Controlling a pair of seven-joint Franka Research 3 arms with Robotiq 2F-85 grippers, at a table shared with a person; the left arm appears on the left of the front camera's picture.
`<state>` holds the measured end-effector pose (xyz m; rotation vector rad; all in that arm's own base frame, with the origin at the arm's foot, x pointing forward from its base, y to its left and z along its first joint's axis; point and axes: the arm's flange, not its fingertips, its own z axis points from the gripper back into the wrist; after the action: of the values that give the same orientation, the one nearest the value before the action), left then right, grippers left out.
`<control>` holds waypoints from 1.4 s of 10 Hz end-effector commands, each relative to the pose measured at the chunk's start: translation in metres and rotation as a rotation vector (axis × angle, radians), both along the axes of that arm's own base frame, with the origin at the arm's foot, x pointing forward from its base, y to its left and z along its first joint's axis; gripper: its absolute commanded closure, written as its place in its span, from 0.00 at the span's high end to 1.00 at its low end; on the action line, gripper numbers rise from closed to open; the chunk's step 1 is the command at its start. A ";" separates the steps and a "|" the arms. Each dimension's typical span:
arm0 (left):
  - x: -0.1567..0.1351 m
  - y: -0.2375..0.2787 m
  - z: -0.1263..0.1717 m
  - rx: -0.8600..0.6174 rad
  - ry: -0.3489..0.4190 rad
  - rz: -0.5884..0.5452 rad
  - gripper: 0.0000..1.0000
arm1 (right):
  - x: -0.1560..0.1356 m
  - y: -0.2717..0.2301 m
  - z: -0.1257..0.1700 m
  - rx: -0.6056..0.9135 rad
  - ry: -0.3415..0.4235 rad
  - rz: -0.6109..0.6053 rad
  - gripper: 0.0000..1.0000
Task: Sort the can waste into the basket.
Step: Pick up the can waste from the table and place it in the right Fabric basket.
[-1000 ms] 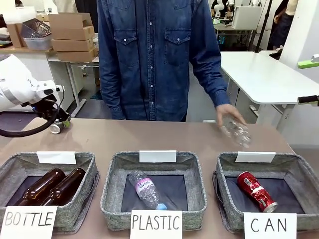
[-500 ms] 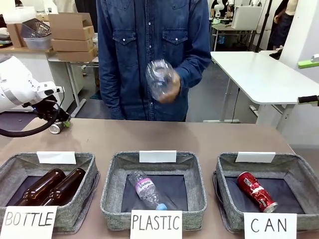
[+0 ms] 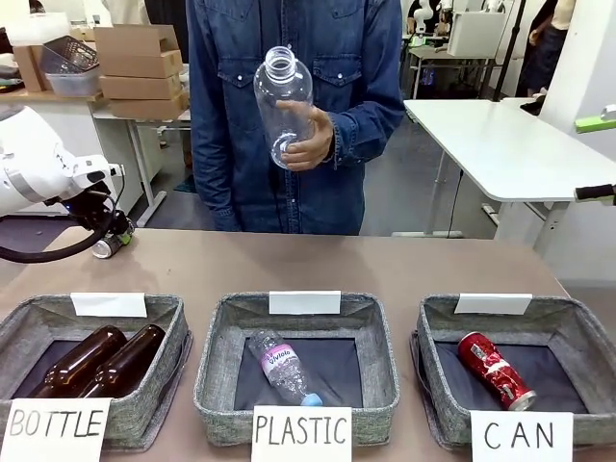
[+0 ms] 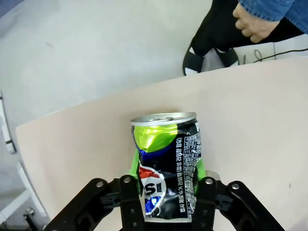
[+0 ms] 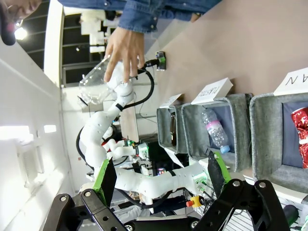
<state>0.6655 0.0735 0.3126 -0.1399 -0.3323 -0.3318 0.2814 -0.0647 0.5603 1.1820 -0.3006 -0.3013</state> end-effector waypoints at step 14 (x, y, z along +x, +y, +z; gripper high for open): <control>-0.338 0.008 0.223 -0.361 -0.206 -0.683 0.00 | 0.001 -0.002 0.001 -0.011 -0.019 0.014 1.00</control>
<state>0.3272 0.0897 0.5527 -0.6359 -0.5018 -0.9261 0.2819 -0.0647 0.5602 1.1801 -0.3002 -0.3018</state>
